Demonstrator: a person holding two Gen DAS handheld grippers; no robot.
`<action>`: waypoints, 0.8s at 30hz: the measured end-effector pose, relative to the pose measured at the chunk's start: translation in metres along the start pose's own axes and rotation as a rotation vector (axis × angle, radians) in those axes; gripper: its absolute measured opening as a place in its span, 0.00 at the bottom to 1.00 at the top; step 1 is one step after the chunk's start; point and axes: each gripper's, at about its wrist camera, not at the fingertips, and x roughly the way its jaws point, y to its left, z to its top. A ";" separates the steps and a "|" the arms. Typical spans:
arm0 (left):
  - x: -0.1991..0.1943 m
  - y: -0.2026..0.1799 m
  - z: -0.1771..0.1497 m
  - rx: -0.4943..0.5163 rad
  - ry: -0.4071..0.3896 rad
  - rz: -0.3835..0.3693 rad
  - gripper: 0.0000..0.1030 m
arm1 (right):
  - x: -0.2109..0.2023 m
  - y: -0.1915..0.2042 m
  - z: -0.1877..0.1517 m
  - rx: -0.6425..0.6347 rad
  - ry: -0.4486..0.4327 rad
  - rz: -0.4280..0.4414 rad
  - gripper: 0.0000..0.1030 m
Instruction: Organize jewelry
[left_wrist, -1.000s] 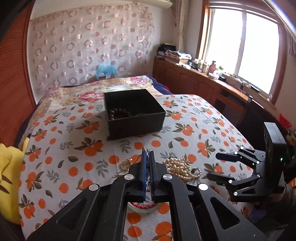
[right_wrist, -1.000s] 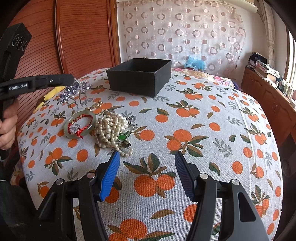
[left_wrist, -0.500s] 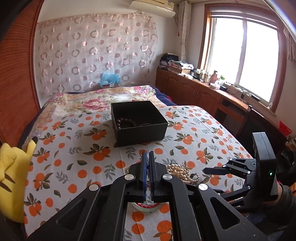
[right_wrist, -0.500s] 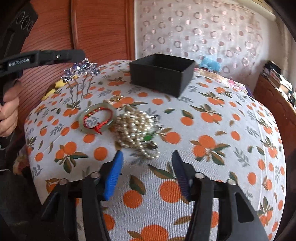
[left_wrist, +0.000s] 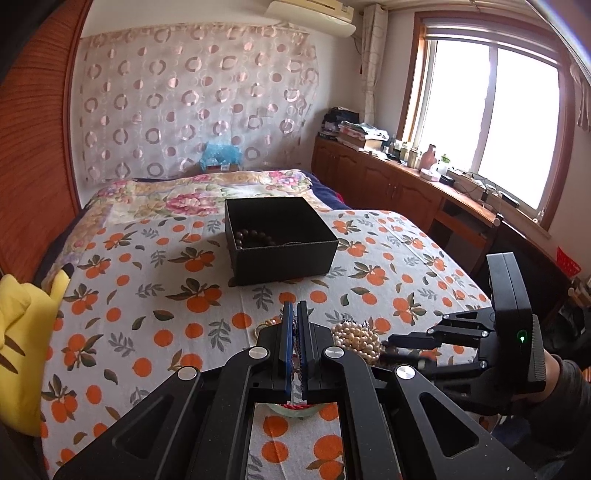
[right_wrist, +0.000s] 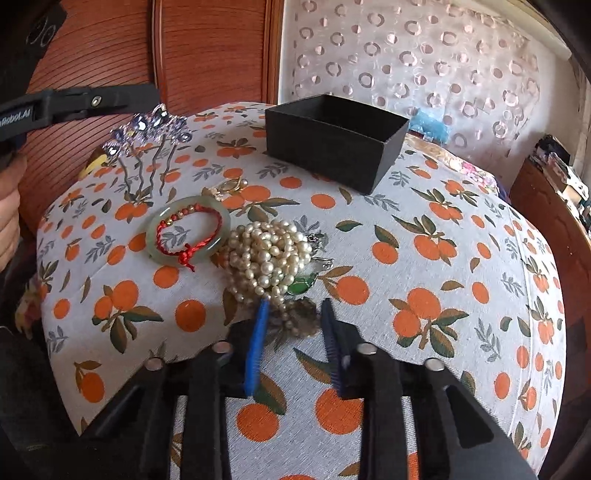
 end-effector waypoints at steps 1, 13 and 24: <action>0.002 0.001 -0.001 0.000 0.002 0.000 0.02 | 0.000 0.000 0.001 0.000 -0.006 -0.003 0.12; 0.011 0.003 0.008 0.010 -0.016 0.008 0.02 | -0.039 -0.007 0.037 -0.008 -0.131 -0.001 0.08; 0.013 0.008 0.041 0.028 -0.058 0.011 0.02 | -0.088 -0.014 0.105 -0.063 -0.276 -0.046 0.08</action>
